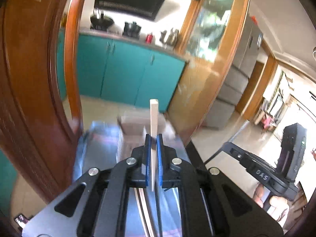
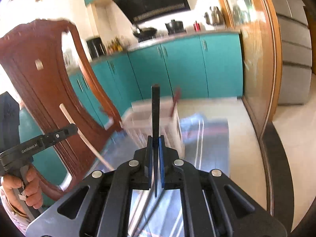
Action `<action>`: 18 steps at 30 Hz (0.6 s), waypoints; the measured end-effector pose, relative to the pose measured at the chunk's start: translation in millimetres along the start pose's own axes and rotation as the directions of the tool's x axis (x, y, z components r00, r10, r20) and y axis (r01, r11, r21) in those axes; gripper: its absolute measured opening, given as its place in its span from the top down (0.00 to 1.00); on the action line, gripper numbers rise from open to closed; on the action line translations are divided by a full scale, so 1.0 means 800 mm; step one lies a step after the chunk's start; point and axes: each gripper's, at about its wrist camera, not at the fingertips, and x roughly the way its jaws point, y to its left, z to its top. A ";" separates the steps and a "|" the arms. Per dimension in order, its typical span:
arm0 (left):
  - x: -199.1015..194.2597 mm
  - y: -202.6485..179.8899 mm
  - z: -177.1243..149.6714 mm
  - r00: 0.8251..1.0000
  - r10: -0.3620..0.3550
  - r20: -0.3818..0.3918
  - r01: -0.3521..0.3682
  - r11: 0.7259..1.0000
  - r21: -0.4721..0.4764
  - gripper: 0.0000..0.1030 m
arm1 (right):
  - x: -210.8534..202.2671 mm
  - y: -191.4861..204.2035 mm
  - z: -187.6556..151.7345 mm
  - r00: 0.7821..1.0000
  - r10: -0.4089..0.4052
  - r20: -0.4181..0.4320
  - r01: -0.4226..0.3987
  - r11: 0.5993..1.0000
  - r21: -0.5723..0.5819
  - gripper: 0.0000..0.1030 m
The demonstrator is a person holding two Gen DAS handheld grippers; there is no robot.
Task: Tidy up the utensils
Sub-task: 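Lift both held chopsticks up and carry them over the white holder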
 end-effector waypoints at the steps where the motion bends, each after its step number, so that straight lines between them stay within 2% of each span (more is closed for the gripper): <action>1: -0.004 -0.001 0.012 1.000 0.003 0.027 -0.003 1.000 0.005 0.93 | -0.004 0.004 0.019 0.999 0.004 0.034 -0.004 1.000 -0.002 0.94; 5: 0.001 -0.009 0.076 0.990 0.060 0.128 -0.061 0.998 0.007 0.93 | -0.020 0.013 0.088 0.985 0.012 0.170 -0.012 1.000 0.000 0.93; 7: 0.016 -0.009 0.095 0.975 0.131 0.181 -0.136 0.991 0.015 0.93 | -0.017 0.015 0.122 0.970 -0.012 0.243 0.013 1.000 -0.004 0.93; 9: 0.037 -0.006 0.100 0.958 0.179 0.222 -0.187 0.982 0.018 0.93 | -0.008 0.013 0.137 0.961 -0.030 0.277 0.035 0.999 -0.010 0.93; 12: 0.054 0.002 0.095 0.951 0.211 0.225 -0.215 0.976 -0.004 0.93 | 0.016 0.011 0.138 0.961 -0.062 0.271 0.069 0.997 -0.017 0.94; 15: 0.067 0.014 0.089 0.950 0.219 0.222 -0.215 0.976 -0.040 0.93 | 0.058 -0.001 0.117 0.974 -0.093 0.206 0.096 0.995 -0.002 0.93; 18: 0.078 0.013 0.077 0.947 0.242 0.212 -0.244 0.970 -0.019 0.93 | 0.087 -0.010 0.096 0.983 -0.102 0.151 0.102 0.995 0.009 0.93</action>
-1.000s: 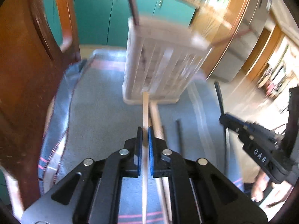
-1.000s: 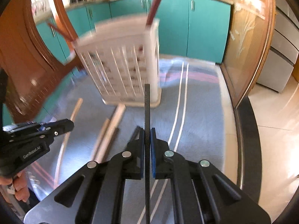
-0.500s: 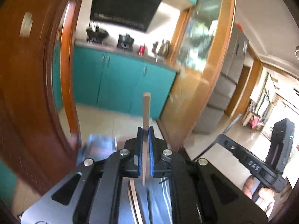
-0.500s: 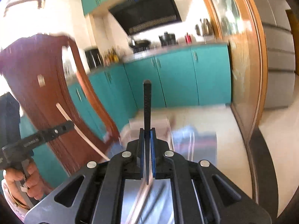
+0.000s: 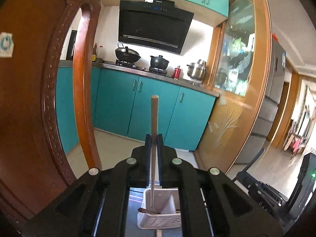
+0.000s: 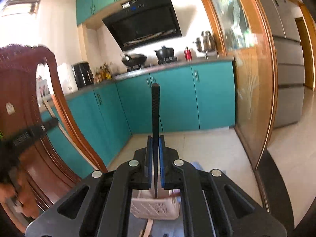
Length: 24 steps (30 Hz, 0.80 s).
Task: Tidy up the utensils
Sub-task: 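Lift both held chopsticks up and carry them over the white holder, then open both tools to drop the chopsticks into the white holder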
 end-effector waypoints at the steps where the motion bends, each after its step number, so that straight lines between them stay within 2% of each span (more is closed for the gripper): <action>1: 0.008 -0.002 -0.005 1.000 0.007 -0.007 -0.007 1.000 0.010 0.93 | 0.008 -0.001 -0.010 1.000 0.000 -0.016 0.000 1.000 0.000 0.93; 5: 0.028 0.000 -0.038 0.998 0.017 -0.064 -0.016 1.000 0.011 0.93 | 0.014 -0.008 -0.033 0.999 -0.009 -0.049 0.009 1.000 0.000 0.93; 8: 0.033 0.003 -0.054 0.996 0.012 -0.086 -0.011 1.000 0.009 0.93 | -0.002 -0.016 -0.045 0.999 -0.008 -0.035 0.008 1.000 0.010 0.84; 10: 0.025 0.004 -0.061 0.997 0.005 -0.076 -0.004 1.000 0.019 0.93 | -0.026 -0.024 -0.047 1.000 0.011 0.005 -0.012 1.000 0.020 0.79; 12: 0.007 0.005 -0.067 0.999 -0.007 -0.044 0.009 1.000 0.030 0.88 | -0.055 -0.032 -0.049 0.998 0.009 0.054 -0.010 1.000 0.021 0.74; 14: -0.013 0.008 -0.072 1.000 -0.022 -0.020 0.023 0.999 0.027 0.70 | -0.086 -0.038 -0.055 0.994 0.024 0.107 -0.026 1.000 0.011 0.70; 16: -0.042 0.020 -0.080 0.999 -0.041 0.014 0.041 0.999 0.005 0.65 | -0.117 -0.046 -0.067 0.989 0.049 0.141 -0.051 0.999 0.009 0.68; 18: -0.068 0.033 -0.098 0.998 -0.046 0.049 0.048 0.999 -0.025 0.62 | -0.134 -0.052 -0.082 0.988 0.077 0.136 -0.080 0.997 0.016 0.67; 20: -0.074 0.044 -0.122 0.999 -0.042 0.030 0.043 0.998 -0.044 0.62 | -0.138 -0.055 -0.104 0.991 0.102 0.090 -0.106 0.994 0.034 0.67; 22: -0.059 0.049 -0.148 0.997 -0.051 -0.053 0.049 0.998 -0.043 0.62 | -0.114 -0.048 -0.135 0.994 0.101 -0.047 -0.100 0.995 0.020 0.67; 23: -0.042 0.050 -0.165 0.990 -0.063 -0.130 0.058 0.998 -0.039 0.62 | -0.096 -0.042 -0.147 0.990 0.084 -0.115 -0.085 0.996 -0.003 0.67; 24: -0.021 0.051 -0.185 0.972 -0.083 -0.222 0.075 0.996 -0.044 0.62 | -0.069 -0.033 -0.165 0.975 0.057 -0.216 -0.067 0.997 -0.040 0.67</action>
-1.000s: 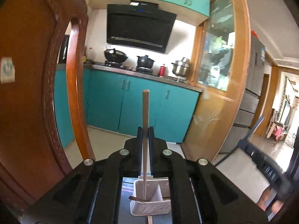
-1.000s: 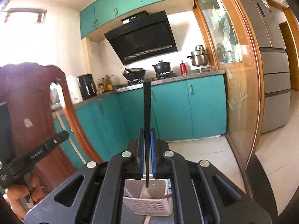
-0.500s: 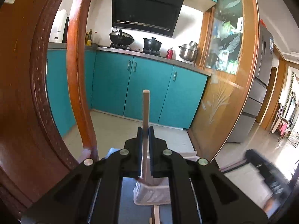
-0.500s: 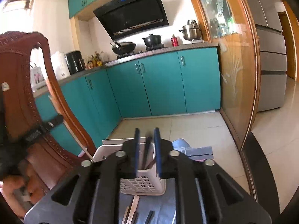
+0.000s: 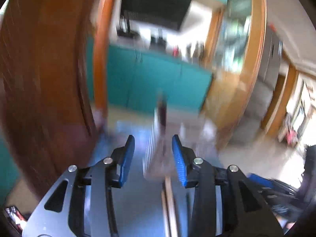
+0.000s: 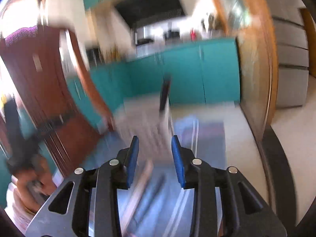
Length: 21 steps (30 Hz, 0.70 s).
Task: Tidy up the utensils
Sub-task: 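Open both tools to drop the chopsticks into the white holder, then lower both open tools back down to the remaining chopsticks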
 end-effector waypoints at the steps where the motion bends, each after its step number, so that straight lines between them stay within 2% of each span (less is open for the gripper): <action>1: 0.018 0.004 -0.012 0.997 -0.019 -0.071 0.018 1.000 -0.009 0.62 | 0.037 0.008 -0.011 0.993 -0.017 -0.118 0.014 0.999 -0.032 0.67; 2: 0.035 0.009 -0.025 0.990 -0.030 -0.135 0.028 0.999 -0.023 0.62 | 0.062 0.012 -0.020 0.981 -0.022 -0.195 0.014 0.999 -0.045 0.67; 3: 0.050 0.014 -0.038 0.982 -0.024 -0.187 0.018 0.999 -0.035 0.62 | 0.094 0.015 -0.032 0.958 -0.022 -0.286 0.009 0.999 -0.044 0.67; 4: 0.067 0.020 -0.053 0.967 0.006 -0.254 -0.017 0.999 -0.043 0.62 | 0.120 0.017 -0.042 0.932 -0.023 -0.361 0.010 0.999 -0.036 0.67; 6: 0.094 0.030 -0.070 0.926 0.030 -0.375 -0.057 0.997 -0.059 0.62 | 0.154 0.021 -0.052 0.893 -0.044 -0.447 0.026 0.999 -0.046 0.67; 8: 0.103 0.040 -0.075 0.913 0.013 -0.409 -0.061 0.993 -0.106 0.62 | 0.177 0.026 -0.058 0.869 -0.091 -0.486 0.050 0.994 -0.096 0.67; 10: 0.106 0.041 -0.075 0.905 0.006 -0.426 -0.059 0.992 -0.111 0.60 | 0.197 0.029 -0.064 0.847 -0.153 -0.510 0.083 0.984 -0.158 0.67; 12: 0.107 0.036 -0.074 0.904 0.006 -0.427 -0.053 0.994 -0.098 0.56 | 0.199 0.031 -0.062 0.855 -0.180 -0.486 0.099 0.977 -0.188 0.69; 15: 0.109 0.021 -0.082 0.893 -0.010 -0.450 -0.020 0.998 -0.062 0.51 | 0.195 0.024 -0.060 0.866 -0.195 -0.461 0.127 0.977 -0.173 0.83; 18: 0.118 -0.001 -0.089 0.878 -0.009 -0.479 0.007 1.000 -0.007 0.47 | 0.188 0.006 -0.060 0.878 -0.194 -0.437 0.161 0.981 -0.111 0.87; 21: 0.118 -0.022 -0.097 0.880 0.047 -0.472 0.000 0.995 0.099 0.46 | 0.184 -0.004 -0.057 0.882 -0.218 -0.418 0.196 0.976 -0.098 0.88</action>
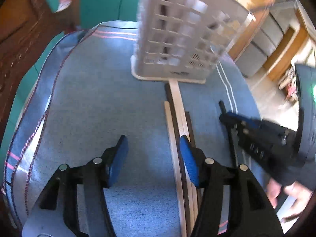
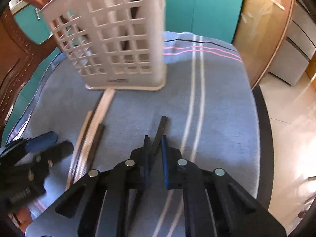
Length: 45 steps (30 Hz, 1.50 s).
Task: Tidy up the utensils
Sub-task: 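Lower both open tools back down to the remaining chopsticks, then close the right tool on a black chopstick while the left tool closes on a wooden one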
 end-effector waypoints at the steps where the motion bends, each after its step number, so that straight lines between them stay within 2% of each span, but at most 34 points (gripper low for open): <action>1: 0.001 -0.005 -0.001 1.000 0.016 0.002 -0.016 1.000 0.018 0.46 | 0.000 -0.002 -0.001 1.000 -0.002 0.001 0.002 1.000 0.001 0.88; 4: 0.002 -0.015 -0.005 0.999 0.049 0.016 -0.050 0.997 0.052 0.45 | -0.002 0.001 -0.002 1.000 -0.018 0.009 0.018 1.000 -0.010 0.88; 7: 0.000 -0.017 -0.006 0.999 0.039 0.014 -0.039 0.998 0.042 0.44 | -0.005 0.009 -0.007 0.999 -0.047 0.020 0.048 0.998 -0.030 0.88; 11: 0.001 -0.019 -0.013 0.999 0.033 0.016 -0.034 0.997 0.064 0.37 | -0.007 0.013 -0.009 0.999 -0.032 0.014 0.032 0.999 -0.011 0.88; 15: 0.004 -0.022 -0.014 0.998 0.052 0.024 -0.054 0.995 0.078 0.34 | -0.001 -0.005 -0.003 1.000 -0.021 0.007 0.021 1.000 0.011 0.88; 18: 0.007 -0.018 -0.010 0.995 0.092 0.027 -0.093 0.993 0.071 0.34 | 0.001 -0.007 0.000 1.000 -0.025 0.009 0.025 1.000 0.006 0.88; 22: 0.005 -0.020 -0.012 0.994 0.108 0.028 -0.109 0.991 0.072 0.34 | 0.003 -0.008 -0.002 1.000 -0.029 0.011 0.029 1.000 0.002 0.87; 25: 0.003 -0.017 -0.011 0.992 0.119 0.033 -0.121 0.991 0.064 0.39 | 0.003 -0.008 -0.003 1.000 -0.028 0.010 0.028 1.000 0.004 0.87; 27: -0.001 -0.010 -0.009 0.991 0.124 0.041 -0.125 0.991 0.037 0.52 | 0.005 -0.008 -0.002 1.000 -0.028 0.009 0.028 1.000 0.005 0.87; 28: -0.002 -0.006 -0.009 0.991 0.126 0.040 -0.127 0.992 0.025 0.63 | 0.005 -0.008 -0.002 1.000 -0.028 0.009 0.028 1.000 0.005 0.87; 29: -0.002 -0.001 -0.007 0.993 0.115 0.034 -0.115 0.993 0.011 0.70 | 0.005 -0.009 -0.002 1.000 -0.028 0.010 0.028 1.000 0.005 0.87; 32: -0.002 0.018 -0.005 0.999 0.048 0.014 -0.047 0.997 -0.063 0.72 | 0.006 -0.009 -0.002 0.999 -0.030 0.010 0.030 1.000 0.002 0.87; 37: -0.003 0.035 -0.004 1.000 0.025 0.009 -0.024 0.993 -0.116 0.72 | 0.007 -0.013 -0.004 0.999 -0.033 0.009 0.033 0.999 0.004 0.87; 39: -0.003 0.034 -0.005 1.000 0.026 0.008 -0.025 0.994 -0.109 0.71 | 0.007 -0.013 -0.004 0.999 -0.033 0.009 0.033 0.999 0.003 0.87; 45: 0.001 0.024 -0.005 0.999 0.039 0.017 -0.038 0.997 -0.070 0.61 | 0.008 -0.012 -0.004 0.999 -0.035 0.009 0.035 0.999 0.000 0.87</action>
